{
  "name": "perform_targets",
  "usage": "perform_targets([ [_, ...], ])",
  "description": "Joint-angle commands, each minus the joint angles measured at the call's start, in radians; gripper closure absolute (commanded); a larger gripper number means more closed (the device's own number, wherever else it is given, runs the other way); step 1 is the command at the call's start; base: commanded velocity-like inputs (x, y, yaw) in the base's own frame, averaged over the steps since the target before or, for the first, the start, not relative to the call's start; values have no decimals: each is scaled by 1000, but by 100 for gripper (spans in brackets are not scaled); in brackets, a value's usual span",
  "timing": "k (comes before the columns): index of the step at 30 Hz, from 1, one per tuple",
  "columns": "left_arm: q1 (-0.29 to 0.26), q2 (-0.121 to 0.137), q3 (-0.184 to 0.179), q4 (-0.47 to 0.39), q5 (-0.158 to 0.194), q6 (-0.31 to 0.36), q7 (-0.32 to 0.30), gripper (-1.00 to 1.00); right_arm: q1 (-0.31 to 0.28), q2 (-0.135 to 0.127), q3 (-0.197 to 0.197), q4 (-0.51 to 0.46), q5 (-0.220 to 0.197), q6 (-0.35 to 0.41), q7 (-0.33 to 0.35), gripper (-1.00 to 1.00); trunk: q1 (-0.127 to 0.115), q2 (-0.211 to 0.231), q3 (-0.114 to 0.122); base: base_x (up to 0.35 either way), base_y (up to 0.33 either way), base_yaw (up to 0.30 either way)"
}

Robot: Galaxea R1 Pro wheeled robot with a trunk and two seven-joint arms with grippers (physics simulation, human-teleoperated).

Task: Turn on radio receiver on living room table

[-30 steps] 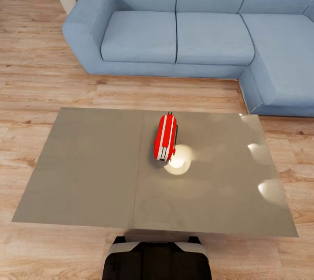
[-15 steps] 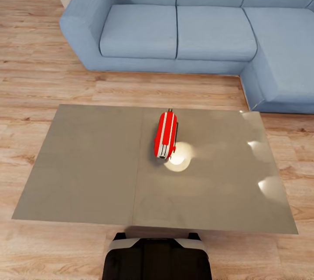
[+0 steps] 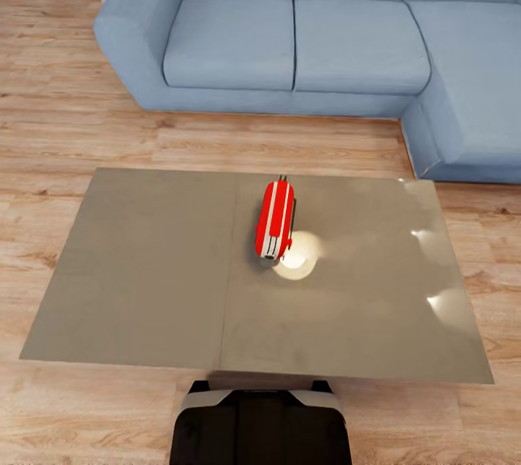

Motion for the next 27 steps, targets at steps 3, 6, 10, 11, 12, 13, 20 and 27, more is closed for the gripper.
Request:
perform_targets([
  [3,0,0,0,0,0,-1,0,-100,0,-1,-1,0,-1,0,0,-100,0,0,-4,0,0,0],
  [6,0,0,0,0,0,-1,1,-100,0,-1,-2,0,0,-2,0,-100,0,0,-7,0,0,0],
  [10,0,0,0,0,0,-1,2,-100,0,-2,-2,0,0,-2,0,-100,0,0,-8,0,0,0],
  [11,0,0,0,0,0,-1,2,-100,0,-2,-2,0,0,-3,0,-100,0,0,-8,0,0,0],
  [12,0,0,0,0,0,-1,2,-100,0,-2,-2,0,0,-3,0,-100,0,0,-8,0,0,0],
  [13,0,0,0,0,0,-1,2,-100,0,-3,-2,0,0,-3,0,-100,0,0,-8,0,0,0],
  [20,0,0,0,0,0,-1,2,-100,0,-4,-2,0,0,-2,0,-100,0,0,-9,0,0,0],
  [27,0,0,0,0,0,-1,2,-100,0,-4,-2,0,0,-1,5,-100,0,0,-9,0,0,0],
])
